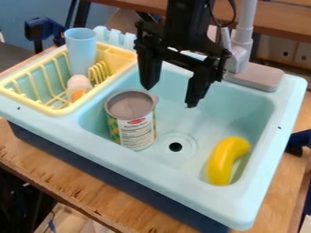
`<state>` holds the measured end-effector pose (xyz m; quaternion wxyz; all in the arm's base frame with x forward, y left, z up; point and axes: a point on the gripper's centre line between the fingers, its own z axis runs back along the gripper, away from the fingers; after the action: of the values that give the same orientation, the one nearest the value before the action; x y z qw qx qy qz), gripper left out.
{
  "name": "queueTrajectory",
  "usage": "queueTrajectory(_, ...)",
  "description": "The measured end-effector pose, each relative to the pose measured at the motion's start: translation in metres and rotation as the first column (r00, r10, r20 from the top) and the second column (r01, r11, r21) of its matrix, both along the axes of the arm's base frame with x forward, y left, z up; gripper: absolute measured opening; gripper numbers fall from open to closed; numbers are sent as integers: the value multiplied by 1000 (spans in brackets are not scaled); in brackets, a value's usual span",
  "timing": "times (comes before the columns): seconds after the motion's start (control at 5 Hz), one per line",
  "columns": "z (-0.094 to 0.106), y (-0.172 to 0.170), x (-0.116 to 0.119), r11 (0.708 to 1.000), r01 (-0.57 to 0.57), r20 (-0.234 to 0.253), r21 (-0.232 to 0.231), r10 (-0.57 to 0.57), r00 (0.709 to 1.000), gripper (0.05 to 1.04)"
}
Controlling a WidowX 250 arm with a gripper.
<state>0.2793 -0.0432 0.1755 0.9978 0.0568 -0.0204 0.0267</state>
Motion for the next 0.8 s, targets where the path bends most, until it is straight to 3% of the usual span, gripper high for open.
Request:
queueTrajectory(0.2,-8,-1,-1,1000,1,-31,4,-1,1000,1001)
queueTrajectory(0.4,-20,5,-10,999,-14,-87,-34,11,996,1001)
queueTrajectory(0.6,-26,17,-22,999,-39,-130,-33,35,991,1001)
queueTrajectory(0.8,-30,18,-30,999,-24,-143,-32,19,989,1001)
